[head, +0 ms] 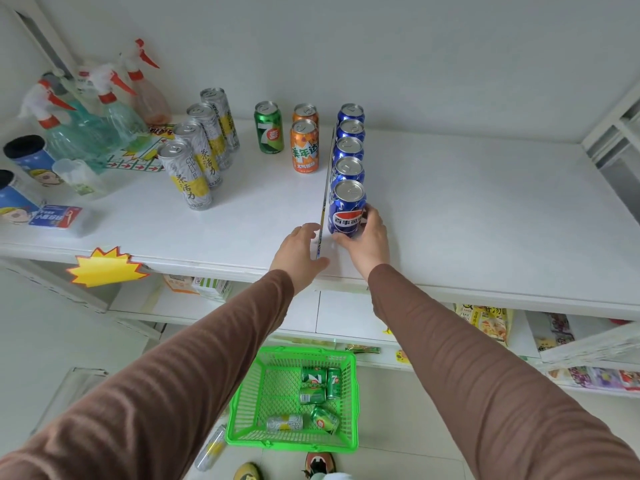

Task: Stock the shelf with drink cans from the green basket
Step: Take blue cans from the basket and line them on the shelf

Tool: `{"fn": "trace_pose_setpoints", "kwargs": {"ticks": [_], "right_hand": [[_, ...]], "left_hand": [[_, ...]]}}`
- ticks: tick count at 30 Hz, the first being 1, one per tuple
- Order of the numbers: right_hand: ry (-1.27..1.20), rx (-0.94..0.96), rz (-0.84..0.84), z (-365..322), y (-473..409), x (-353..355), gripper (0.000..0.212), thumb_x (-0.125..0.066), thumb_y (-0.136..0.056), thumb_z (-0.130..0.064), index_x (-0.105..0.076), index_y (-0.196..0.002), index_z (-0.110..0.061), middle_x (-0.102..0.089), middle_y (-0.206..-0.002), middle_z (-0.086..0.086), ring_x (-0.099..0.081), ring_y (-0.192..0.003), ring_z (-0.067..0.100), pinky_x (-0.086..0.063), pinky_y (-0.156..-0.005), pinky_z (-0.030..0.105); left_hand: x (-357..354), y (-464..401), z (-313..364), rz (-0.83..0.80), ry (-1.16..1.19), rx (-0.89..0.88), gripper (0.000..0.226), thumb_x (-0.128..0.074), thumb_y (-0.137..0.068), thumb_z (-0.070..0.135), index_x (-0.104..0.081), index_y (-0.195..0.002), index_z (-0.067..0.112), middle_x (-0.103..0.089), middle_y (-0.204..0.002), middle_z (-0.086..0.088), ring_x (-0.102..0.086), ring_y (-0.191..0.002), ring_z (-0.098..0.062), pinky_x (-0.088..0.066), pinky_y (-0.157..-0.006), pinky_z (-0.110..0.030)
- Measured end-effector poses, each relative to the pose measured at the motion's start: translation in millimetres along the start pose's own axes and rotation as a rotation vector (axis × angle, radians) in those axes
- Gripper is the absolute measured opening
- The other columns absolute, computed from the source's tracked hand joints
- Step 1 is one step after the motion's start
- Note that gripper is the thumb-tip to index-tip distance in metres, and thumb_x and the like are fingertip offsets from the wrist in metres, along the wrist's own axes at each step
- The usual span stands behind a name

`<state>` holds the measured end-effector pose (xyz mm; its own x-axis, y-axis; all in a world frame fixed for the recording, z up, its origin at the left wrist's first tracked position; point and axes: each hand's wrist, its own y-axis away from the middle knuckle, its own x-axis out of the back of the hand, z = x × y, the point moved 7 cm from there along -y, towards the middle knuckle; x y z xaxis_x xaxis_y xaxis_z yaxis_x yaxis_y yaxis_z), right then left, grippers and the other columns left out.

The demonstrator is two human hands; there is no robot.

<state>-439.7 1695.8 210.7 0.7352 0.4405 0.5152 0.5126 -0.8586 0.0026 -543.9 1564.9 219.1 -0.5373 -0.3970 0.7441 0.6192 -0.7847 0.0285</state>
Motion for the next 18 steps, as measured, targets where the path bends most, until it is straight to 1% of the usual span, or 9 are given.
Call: {"fn": "trace_pose_setpoints", "kwargs": {"ticks": [2,4,6,7,10,12,14,16,18], "right_hand": [[-0.033,0.006,0.026,1.0,10.9,0.5,0.097,-0.085,-0.076,-0.024,-0.028,-0.153,-0.015,-0.037,-0.152,0.008,-0.043,-0.136,0.028,-0.04,-0.112,0.046],[-0.075,0.0,0.07,2.7,26.8,-0.6,0.099,-0.083,-0.078,-0.022,-0.023,-0.156,-0.015,-0.031,-0.154,0.008,-0.041,-0.138,0.028,-0.039,-0.113,0.046],[-0.119,0.018,0.141,2.2,48.6,-2.0,0.092,-0.08,-0.081,-0.018,-0.025,-0.155,-0.013,-0.032,-0.153,0.009,-0.04,-0.138,0.028,-0.039,-0.112,0.046],[-0.112,0.058,0.187,0.3,61.7,-2.2,0.086,-0.077,-0.082,-0.016,-0.028,-0.153,-0.011,-0.035,-0.152,0.01,-0.04,-0.136,0.028,-0.038,-0.112,0.046],[-0.007,0.277,0.296,-8.8,106.0,-6.6,0.069,-0.069,-0.083,-0.01,-0.041,-0.145,-0.006,-0.043,-0.148,0.011,-0.039,-0.134,0.028,-0.035,-0.113,0.042],[0.067,0.396,0.285,-8.9,134.8,-19.7,0.059,-0.065,-0.083,-0.01,-0.048,-0.14,-0.008,-0.045,-0.147,0.008,-0.041,-0.135,0.026,-0.033,-0.114,0.036],[0.117,0.452,0.223,0.4,162.9,-39.6,0.05,-0.063,-0.086,-0.013,-0.052,-0.135,-0.012,-0.047,-0.145,0.005,-0.043,-0.133,0.023,-0.034,-0.112,0.034],[0.158,0.464,0.16,17.6,191.3,-62.4,0.045,-0.061,-0.087,-0.015,-0.054,-0.131,-0.013,-0.048,-0.141,0.004,-0.045,-0.13,0.024,-0.036,-0.111,0.035],[0.193,0.44,0.106,42.7,217.5,-85.7,0.041,-0.06,-0.086,-0.015,-0.056,-0.127,-0.013,-0.049,-0.138,0.005,-0.047,-0.127,0.026,-0.036,-0.109,0.034]], "left_hand": [[3.8,10.6,-2.5,0.028,0.0,-0.02,0.067,-0.074,-0.078,0.023,-0.043,-0.137,0.018,-0.051,-0.132,-0.005,-0.051,-0.118,-0.023,-0.045,-0.101,-0.039],[7.8,24.9,-4.5,0.07,0.007,-0.049,0.065,-0.073,-0.078,0.018,-0.045,-0.137,0.014,-0.05,-0.132,-0.008,-0.049,-0.121,-0.026,-0.041,-0.104,-0.039],[12.0,42.5,-5.8,0.124,0.008,-0.1,0.062,-0.071,-0.078,0.014,-0.047,-0.135,0.011,-0.05,-0.13,-0.009,-0.047,-0.122,-0.027,-0.037,-0.105,-0.035],[13.5,52.7,-7.8,0.147,0.011,-0.121,0.061,-0.07,-0.078,0.013,-0.047,-0.134,0.01,-0.05,-0.131,-0.009,-0.046,-0.123,-0.027,-0.036,-0.106,-0.033],[16.6,85.4,-20.4,0.196,0.03,-0.168,0.06,-0.068,-0.077,0.011,-0.047,-0.134,0.013,-0.05,-0.131,-0.006,-0.045,-0.123,-0.024,-0.035,-0.105,-0.03],[15.0,109.3,-37.0,0.202,0.035,-0.179,0.062,-0.066,-0.076,0.011,-0.046,-0.135,0.015,-0.049,-0.131,-0.004,-0.045,-0.122,-0.022,-0.036,-0.104,-0.03],[9.1,136.1,-62.1,0.187,0.037,-0.158,0.063,-0.066,-0.076,0.011,-0.046,-0.135,0.015,-0.05,-0.13,-0.004,-0.046,-0.12,-0.022,-0.036,-0.103,-0.029],[-1.3,164.4,-93.4,0.166,0.03,-0.116,0.062,-0.066,-0.075,0.01,-0.046,-0.134,0.014,-0.051,-0.129,-0.005,-0.047,-0.118,-0.024,-0.036,-0.102,-0.029],[-18.5,193.7,-129.3,0.126,0.024,-0.054,0.063,-0.068,-0.075,0.01,-0.047,-0.134,0.013,-0.051,-0.129,-0.006,-0.047,-0.12,-0.025,-0.037,-0.104,-0.033]]}}
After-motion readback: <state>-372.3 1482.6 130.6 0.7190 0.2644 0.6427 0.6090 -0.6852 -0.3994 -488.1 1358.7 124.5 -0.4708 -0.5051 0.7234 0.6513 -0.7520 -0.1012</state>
